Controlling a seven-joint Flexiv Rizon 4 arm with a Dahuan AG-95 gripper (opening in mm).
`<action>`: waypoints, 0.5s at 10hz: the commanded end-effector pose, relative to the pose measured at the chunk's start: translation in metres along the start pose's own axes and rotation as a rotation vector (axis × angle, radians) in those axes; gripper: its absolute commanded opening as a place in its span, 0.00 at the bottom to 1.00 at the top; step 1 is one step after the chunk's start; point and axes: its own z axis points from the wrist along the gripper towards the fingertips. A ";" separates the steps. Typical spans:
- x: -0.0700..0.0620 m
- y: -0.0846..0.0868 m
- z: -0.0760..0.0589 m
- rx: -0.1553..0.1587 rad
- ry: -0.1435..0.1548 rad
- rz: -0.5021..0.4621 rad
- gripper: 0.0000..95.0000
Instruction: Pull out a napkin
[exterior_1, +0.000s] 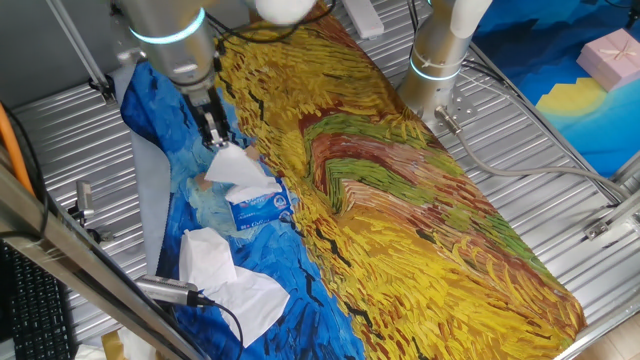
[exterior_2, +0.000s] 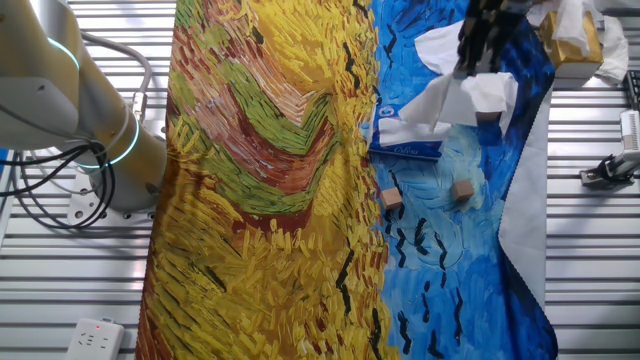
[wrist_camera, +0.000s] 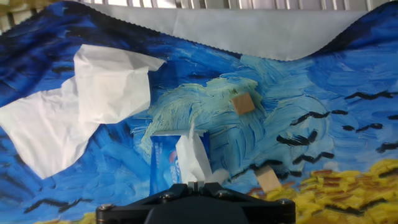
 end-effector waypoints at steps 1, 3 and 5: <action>0.002 0.001 -0.007 -0.003 -0.003 0.000 0.00; 0.000 0.009 -0.007 -0.005 -0.005 0.015 0.00; -0.007 0.023 -0.011 -0.002 0.001 0.041 0.00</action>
